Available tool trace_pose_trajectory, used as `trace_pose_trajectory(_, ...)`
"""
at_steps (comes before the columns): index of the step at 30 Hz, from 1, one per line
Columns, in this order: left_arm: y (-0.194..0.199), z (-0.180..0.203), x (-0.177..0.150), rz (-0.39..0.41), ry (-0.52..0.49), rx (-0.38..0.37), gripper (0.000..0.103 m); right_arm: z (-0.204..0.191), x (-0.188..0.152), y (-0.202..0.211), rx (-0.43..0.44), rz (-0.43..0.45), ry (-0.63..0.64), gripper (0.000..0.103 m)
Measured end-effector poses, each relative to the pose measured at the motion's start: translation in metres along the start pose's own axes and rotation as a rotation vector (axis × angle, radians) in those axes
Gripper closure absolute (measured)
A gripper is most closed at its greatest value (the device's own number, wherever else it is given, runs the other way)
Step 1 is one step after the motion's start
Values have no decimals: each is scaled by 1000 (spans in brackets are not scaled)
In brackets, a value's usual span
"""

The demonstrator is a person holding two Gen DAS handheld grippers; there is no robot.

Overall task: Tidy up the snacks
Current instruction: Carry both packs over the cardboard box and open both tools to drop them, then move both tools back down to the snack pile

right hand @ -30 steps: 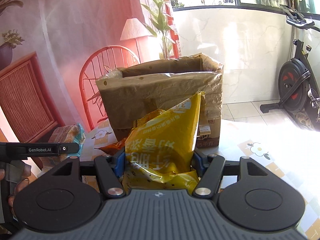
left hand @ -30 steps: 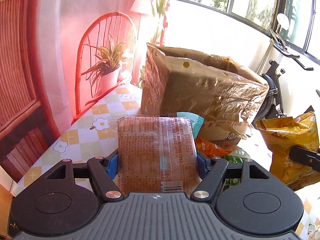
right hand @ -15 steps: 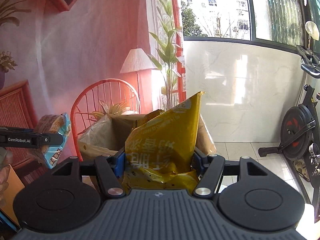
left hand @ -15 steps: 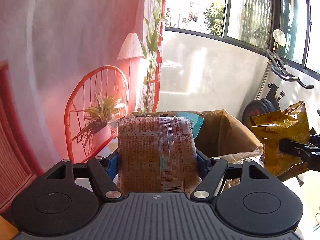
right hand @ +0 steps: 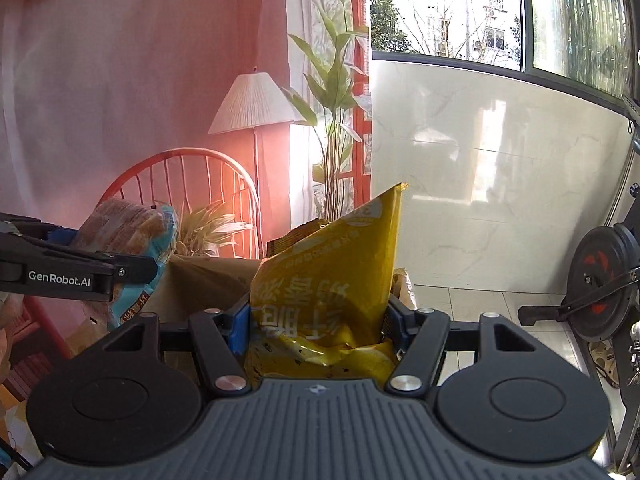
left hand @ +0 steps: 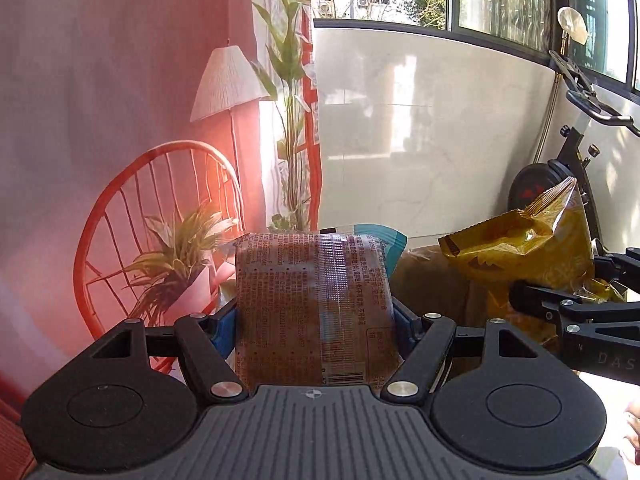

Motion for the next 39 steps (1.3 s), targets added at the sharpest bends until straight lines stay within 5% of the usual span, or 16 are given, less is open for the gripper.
trace_pose_trajectory(11, -32, -4, -7, -63, -9, -41, 24, 4, -10, -41, 4, -134, -21, 33)
trace_pose_trajectory(14, -28, -8, -7, -60, -16, -51, 23, 6, -13, -34, 6, -129, -41, 24)
trace_pose_trajectory(20, -4, -30, -21, -56, -2, -72, 23, 4, -19, -1, 24, -92, -48, 24)
trace_pose_trajectory(29, 43, -69, -88, -18, 62, -77, 23, -24, -76, 55, 137, -47, -18, 12)
trace_pose_trajectory(39, 38, -88, -181, -72, 236, -19, 25, -34, -153, 46, 213, -121, 44, 12)
Point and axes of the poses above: each gripper's, at about its wrist camera, not at the fingertips, and y roughly against the way its jaws point, z to its right, x to its top, the point moved 5 cm from there along -y, roughly the way its jaws point, and after that the axes turned 15 degrees about -z, right-handed, at the moved point
